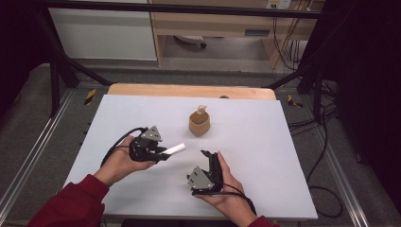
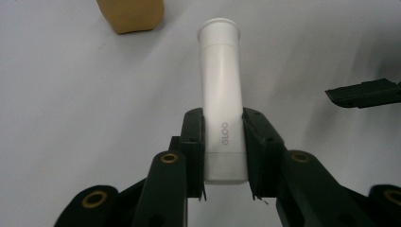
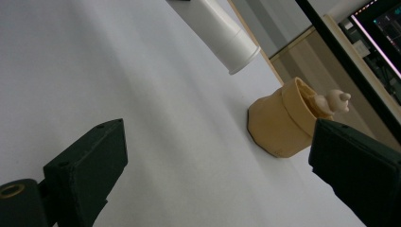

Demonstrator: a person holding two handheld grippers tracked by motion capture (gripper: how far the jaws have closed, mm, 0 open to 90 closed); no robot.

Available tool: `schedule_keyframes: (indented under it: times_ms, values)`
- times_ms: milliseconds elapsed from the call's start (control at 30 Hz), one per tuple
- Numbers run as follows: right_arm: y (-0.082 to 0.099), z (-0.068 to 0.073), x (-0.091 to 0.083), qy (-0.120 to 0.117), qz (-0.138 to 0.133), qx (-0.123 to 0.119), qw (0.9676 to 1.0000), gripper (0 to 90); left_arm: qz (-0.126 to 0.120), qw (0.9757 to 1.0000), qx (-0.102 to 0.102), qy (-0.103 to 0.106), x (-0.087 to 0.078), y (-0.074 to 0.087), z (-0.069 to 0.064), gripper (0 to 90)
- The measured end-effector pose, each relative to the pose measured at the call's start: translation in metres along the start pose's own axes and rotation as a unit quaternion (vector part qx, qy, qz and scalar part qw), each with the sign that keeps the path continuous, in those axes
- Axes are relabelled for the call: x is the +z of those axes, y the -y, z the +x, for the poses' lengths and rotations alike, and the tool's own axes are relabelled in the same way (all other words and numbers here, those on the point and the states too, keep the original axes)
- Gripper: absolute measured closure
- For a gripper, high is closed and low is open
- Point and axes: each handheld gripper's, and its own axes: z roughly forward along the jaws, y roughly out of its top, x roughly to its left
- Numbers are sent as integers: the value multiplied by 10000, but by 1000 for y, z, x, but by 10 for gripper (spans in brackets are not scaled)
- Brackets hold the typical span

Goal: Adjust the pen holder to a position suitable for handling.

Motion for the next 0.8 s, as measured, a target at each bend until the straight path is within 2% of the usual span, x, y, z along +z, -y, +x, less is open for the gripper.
schedule_keyframes:
  times_ms: [133, 333, 533, 800]
  values:
    - [-1, -1, 2, 19, 16, 29, 10000, 59, -73, 9999, -73, -7, -3, 2, 5, 712]
    - [0, 1, 8, 9, 129, 33, 9999, 64, -20, 9998, -173, -96, -8, 10, 11, 713]
    - [-3, 5, 5, 130, 114, -164, 9997, 94, -113, 9995, -246, -144, -18, 14, 12, 712]
    - [-3, 6, 8, 258, 136, -412, 9987, 132, -99, 9996, -204, -187, -21, 9, 14, 712]
